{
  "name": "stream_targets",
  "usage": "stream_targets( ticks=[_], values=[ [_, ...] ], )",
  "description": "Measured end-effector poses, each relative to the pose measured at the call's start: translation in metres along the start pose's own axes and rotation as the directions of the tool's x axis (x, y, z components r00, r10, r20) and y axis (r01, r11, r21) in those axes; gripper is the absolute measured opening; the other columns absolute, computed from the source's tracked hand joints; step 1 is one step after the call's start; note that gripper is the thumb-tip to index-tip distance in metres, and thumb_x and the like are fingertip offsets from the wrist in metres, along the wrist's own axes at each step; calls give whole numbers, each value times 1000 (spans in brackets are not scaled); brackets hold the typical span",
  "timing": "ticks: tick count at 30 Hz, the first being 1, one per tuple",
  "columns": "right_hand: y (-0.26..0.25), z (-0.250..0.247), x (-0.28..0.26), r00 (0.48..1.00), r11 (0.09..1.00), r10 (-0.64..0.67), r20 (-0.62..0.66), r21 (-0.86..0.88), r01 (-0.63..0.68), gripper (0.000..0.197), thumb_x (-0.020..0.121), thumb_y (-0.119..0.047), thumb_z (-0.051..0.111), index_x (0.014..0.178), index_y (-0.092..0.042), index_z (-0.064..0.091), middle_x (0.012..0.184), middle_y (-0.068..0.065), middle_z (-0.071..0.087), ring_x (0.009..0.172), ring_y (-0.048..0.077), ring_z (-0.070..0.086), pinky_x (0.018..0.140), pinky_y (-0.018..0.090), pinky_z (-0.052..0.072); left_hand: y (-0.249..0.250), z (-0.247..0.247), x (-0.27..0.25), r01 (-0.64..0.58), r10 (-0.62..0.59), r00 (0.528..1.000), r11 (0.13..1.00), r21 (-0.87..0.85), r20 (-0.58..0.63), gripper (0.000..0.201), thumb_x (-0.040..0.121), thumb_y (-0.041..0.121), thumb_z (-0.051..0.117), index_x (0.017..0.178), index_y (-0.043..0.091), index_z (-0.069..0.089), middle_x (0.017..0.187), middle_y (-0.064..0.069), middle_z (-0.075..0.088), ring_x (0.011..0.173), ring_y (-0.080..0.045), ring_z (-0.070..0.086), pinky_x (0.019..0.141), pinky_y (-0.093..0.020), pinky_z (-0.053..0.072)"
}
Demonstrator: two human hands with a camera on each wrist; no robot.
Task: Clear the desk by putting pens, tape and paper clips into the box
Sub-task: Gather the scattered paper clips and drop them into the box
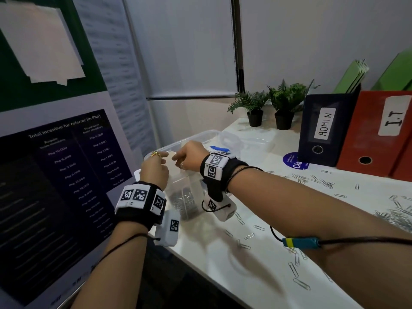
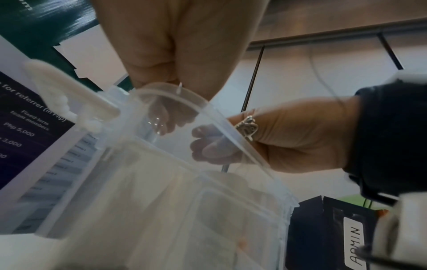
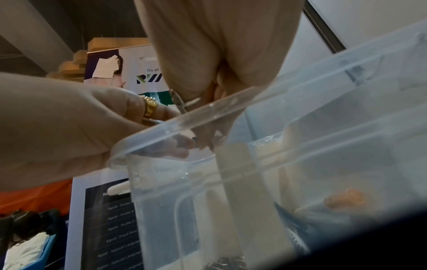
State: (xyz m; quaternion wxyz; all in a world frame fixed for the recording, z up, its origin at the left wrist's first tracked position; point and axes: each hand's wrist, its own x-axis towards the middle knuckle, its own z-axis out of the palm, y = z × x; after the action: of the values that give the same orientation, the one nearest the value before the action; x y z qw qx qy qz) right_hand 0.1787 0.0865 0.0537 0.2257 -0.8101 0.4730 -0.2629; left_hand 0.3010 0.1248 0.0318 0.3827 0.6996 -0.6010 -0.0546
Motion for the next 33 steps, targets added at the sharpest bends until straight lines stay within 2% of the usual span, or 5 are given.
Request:
stream_targets(
  ticks=[7,14,22,27,33],
  values=[
    [10,-11,-21,989,989,-68,-129,122,84,32,83,-2,64,114,-6,67,111,11,69,104,21,65,97,29,50,-4,2,-20,-207,206,978,978,-15,-37,37,90,5,53,124,19,55,127,-5,54,119,-25,50,104,-49,37],
    [89,-68,-114,998,953,50,26,-299,-40,27,88,-5,58,111,-12,70,114,7,67,102,20,63,92,22,45,48,23,-86,-483,480,856,875,-38,191,37,85,19,65,122,21,59,129,-3,45,120,-21,38,102,-18,23],
    [163,-94,-239,850,777,492,191,-537,-329,39,91,-20,58,130,-23,54,138,0,50,127,19,44,101,25,34,96,95,-149,-634,380,393,771,-53,837,57,84,38,65,136,28,44,134,-2,40,123,-21,43,106,-33,35],
    [178,-96,-286,747,694,631,209,-581,-424,59,91,-11,51,146,-22,30,149,4,35,134,22,37,108,32,32,120,123,-166,-639,308,364,769,-5,879,111,64,55,77,150,25,12,142,-6,30,130,-26,36,107,-42,37],
    [182,-80,-293,804,726,578,142,-540,-426,45,87,-22,64,130,-20,51,122,7,47,112,25,50,94,34,45,130,140,-179,-688,271,447,713,135,853,112,62,58,76,148,30,10,141,-5,25,132,-29,28,99,-46,41]
  ],
)
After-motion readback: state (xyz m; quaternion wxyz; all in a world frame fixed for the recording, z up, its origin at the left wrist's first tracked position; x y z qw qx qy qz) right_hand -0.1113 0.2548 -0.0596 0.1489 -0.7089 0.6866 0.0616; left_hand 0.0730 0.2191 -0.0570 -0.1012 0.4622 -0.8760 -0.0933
